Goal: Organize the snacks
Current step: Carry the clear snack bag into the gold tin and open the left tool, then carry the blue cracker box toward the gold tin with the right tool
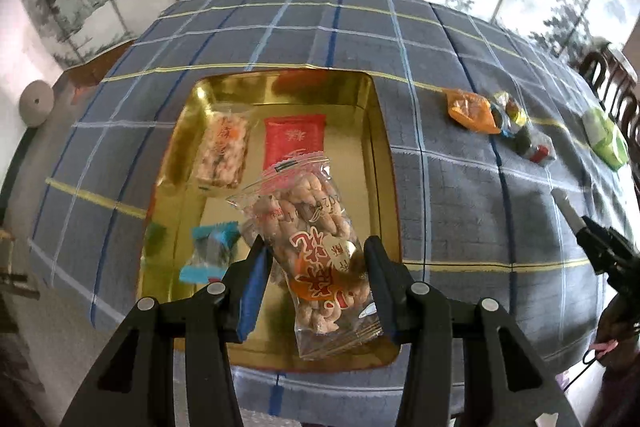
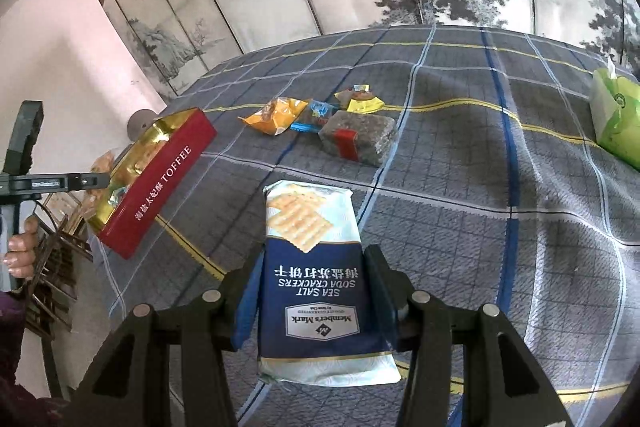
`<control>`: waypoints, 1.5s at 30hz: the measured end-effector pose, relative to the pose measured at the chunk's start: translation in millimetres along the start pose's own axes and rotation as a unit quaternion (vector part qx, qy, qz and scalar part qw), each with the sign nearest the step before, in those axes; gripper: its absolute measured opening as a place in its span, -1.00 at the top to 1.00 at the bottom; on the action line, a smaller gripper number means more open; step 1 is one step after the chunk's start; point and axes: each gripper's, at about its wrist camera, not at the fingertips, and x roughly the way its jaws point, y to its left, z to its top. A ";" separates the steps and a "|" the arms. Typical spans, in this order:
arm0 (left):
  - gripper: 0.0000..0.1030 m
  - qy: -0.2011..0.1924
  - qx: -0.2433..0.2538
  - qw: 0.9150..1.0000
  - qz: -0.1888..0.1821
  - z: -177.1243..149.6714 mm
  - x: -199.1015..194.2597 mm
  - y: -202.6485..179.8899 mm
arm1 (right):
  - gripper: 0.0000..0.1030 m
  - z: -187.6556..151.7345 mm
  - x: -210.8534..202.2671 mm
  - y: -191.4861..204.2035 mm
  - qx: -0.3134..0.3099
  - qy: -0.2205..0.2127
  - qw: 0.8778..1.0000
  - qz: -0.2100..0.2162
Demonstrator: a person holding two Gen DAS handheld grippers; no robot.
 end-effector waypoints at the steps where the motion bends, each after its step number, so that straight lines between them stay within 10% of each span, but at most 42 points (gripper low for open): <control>1: 0.16 0.004 0.004 1.000 -0.001 0.8 3.1 0.0 | 0.03 0.0 0.1 0.0 0.001 0.000 1.000 0.000; 15: 0.01 0.018 0.020 1.000 0.011 -1.9 20.9 -5.6 | 0.03 0.6 -1.3 -2.0 0.008 -0.002 1.000 -0.001; 45: -0.45 -0.084 0.026 0.993 0.078 -39.2 -52.4 -37.1 | 0.03 6.1 -13.1 16.0 0.004 -0.013 1.000 0.004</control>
